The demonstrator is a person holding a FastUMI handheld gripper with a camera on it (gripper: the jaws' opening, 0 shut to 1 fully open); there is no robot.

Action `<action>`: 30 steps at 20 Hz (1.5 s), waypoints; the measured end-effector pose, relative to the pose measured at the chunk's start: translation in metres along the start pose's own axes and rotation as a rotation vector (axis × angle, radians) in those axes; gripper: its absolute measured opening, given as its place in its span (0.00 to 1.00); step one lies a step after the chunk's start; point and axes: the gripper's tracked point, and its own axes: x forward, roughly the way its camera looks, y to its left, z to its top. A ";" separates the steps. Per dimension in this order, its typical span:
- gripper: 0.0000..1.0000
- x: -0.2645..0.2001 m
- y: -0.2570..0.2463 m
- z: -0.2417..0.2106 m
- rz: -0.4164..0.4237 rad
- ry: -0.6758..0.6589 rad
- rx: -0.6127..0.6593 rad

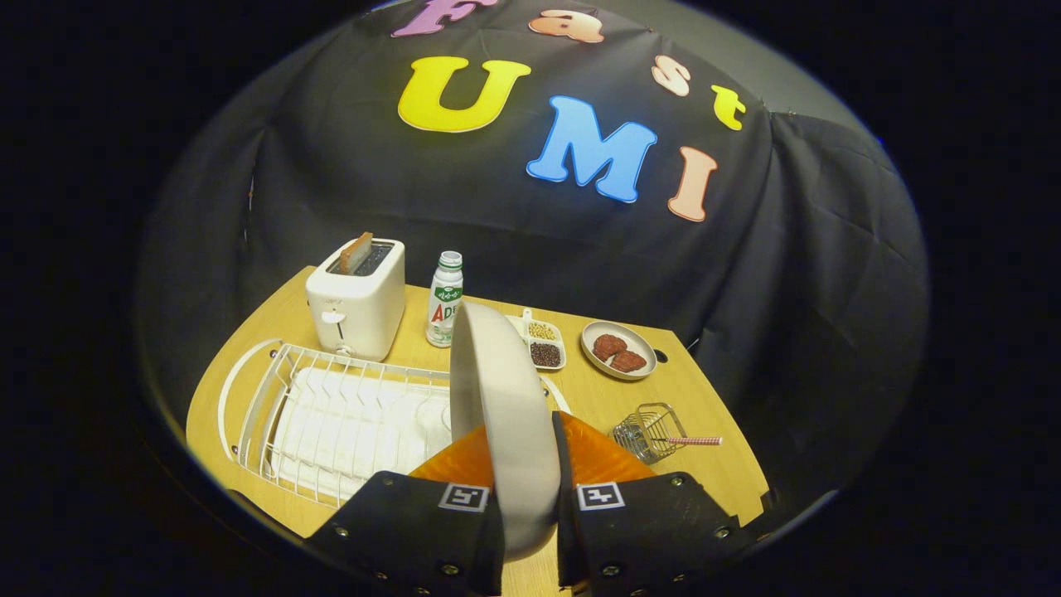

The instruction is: Take the plate from the dish rack, then take the spoon from the basket and place it into the plate.

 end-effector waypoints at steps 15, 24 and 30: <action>0.25 -0.088 -0.067 -0.143 0.126 0.089 0.063; 0.25 -0.066 -0.076 -0.222 0.222 0.259 0.218; 0.25 -0.053 -0.058 -0.236 0.371 0.329 0.431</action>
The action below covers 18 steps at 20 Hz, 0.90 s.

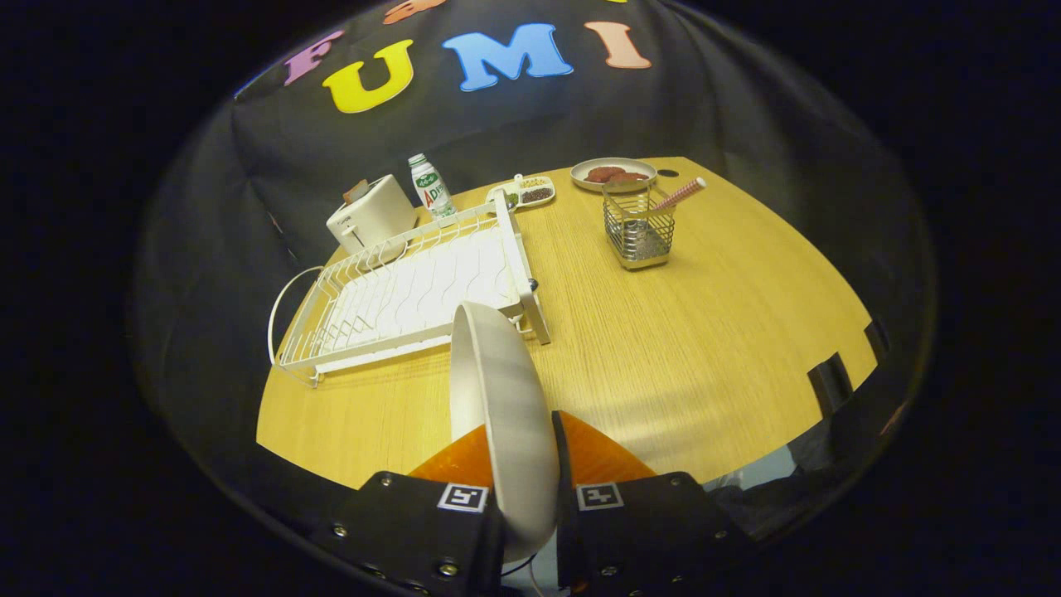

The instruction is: Take the plate from the dish rack, then take the spoon from the basket and place it into the plate.

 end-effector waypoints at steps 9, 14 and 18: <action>0.27 0.034 -0.006 -0.008 0.104 0.054 0.215; 0.39 0.053 -0.016 -0.024 0.078 0.089 0.235; 0.45 0.052 -0.027 -0.028 0.043 0.077 0.230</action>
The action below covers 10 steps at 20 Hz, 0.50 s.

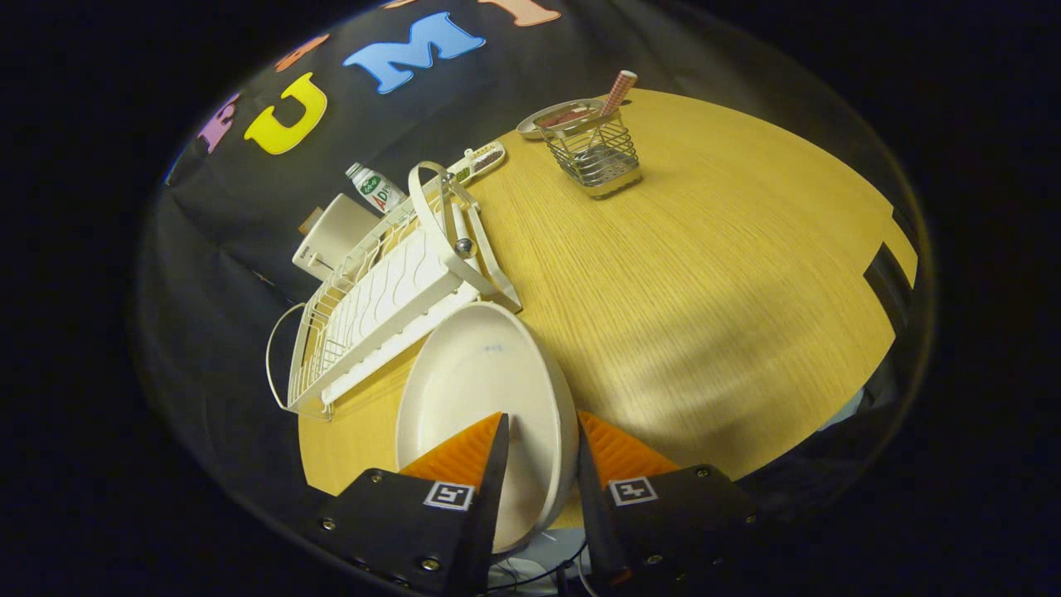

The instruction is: Take the plate from the dish rack, then take the spoon from the basket and place it into the plate.

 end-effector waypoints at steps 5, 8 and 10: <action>0.45 -0.008 0.001 0.018 0.000 -0.062 -0.005; 0.45 -0.020 0.001 0.059 -0.024 -0.184 0.022; 0.45 -0.027 0.003 0.091 -0.031 -0.267 0.055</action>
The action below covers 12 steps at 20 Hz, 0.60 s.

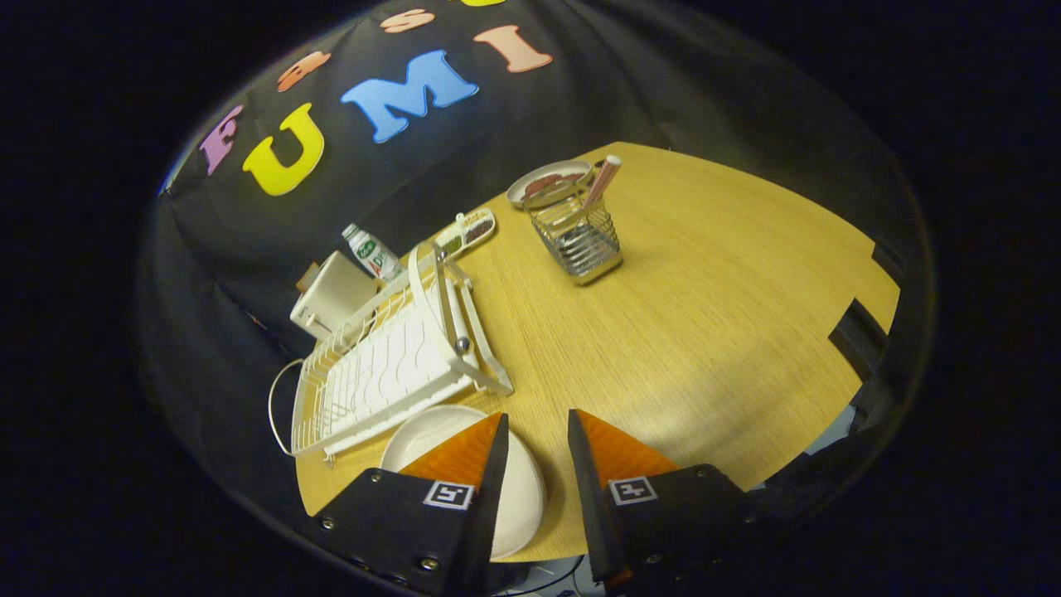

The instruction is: Take the plate from the dish rack, then take the spoon from the basket and place it into the plate.

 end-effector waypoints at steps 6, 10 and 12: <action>0.45 0.028 -0.009 0.093 -0.062 -0.194 0.153; 0.45 0.052 -0.026 0.128 -0.118 -0.271 0.285; 0.45 0.062 -0.035 0.139 -0.141 -0.293 0.339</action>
